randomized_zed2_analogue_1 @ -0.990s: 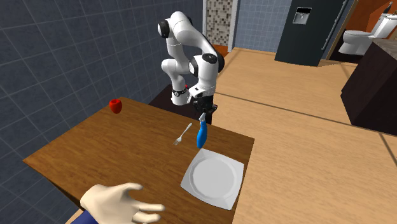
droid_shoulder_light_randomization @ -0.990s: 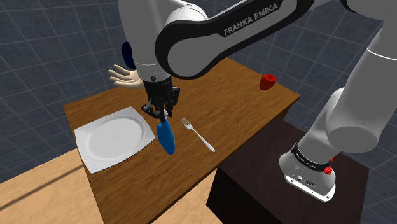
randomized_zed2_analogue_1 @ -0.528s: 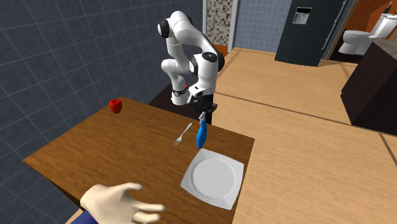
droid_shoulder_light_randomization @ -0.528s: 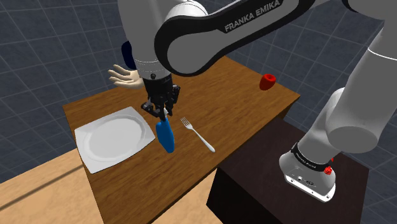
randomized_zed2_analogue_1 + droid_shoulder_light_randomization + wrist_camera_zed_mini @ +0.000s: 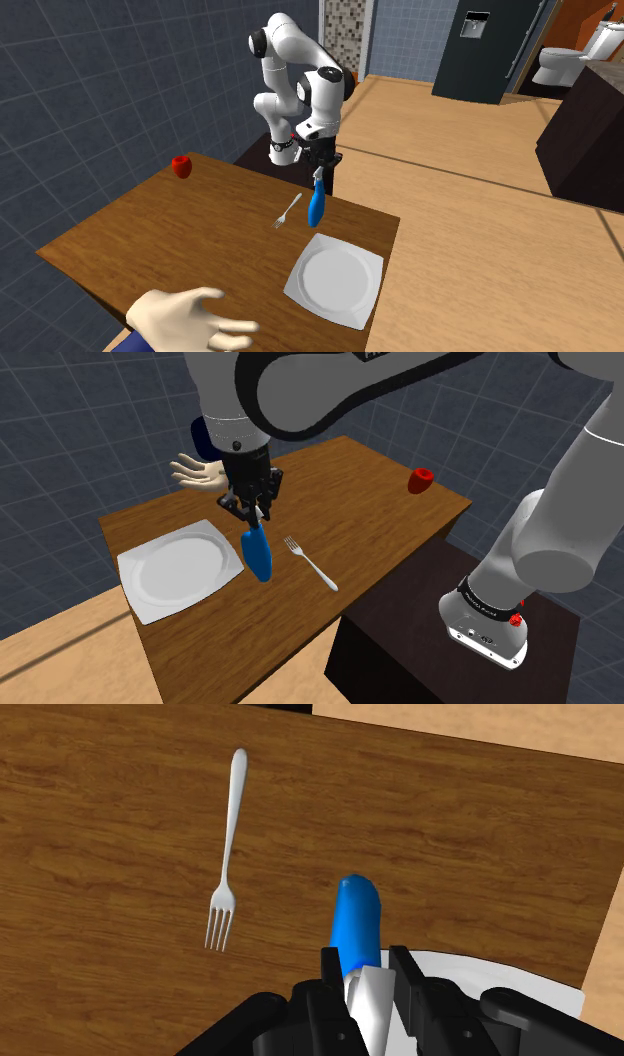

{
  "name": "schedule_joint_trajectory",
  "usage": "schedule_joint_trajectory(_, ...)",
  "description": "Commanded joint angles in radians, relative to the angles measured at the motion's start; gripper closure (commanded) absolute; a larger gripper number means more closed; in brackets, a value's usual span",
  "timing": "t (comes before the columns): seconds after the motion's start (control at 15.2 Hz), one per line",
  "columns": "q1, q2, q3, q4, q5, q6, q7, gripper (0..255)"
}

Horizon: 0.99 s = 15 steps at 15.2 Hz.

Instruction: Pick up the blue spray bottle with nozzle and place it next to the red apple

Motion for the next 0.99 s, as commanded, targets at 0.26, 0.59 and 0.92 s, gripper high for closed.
schedule_joint_trajectory(0.26,0.0,-0.01,0.001,0.071,0.008,-0.08,-0.006,255)
schedule_joint_trajectory(0.59,0.001,-0.014,0.002,0.134,0.011,-0.146,-0.01,255)
schedule_joint_trajectory(0.92,0.003,-0.012,0.004,0.205,0.01,-0.214,-0.012,255)
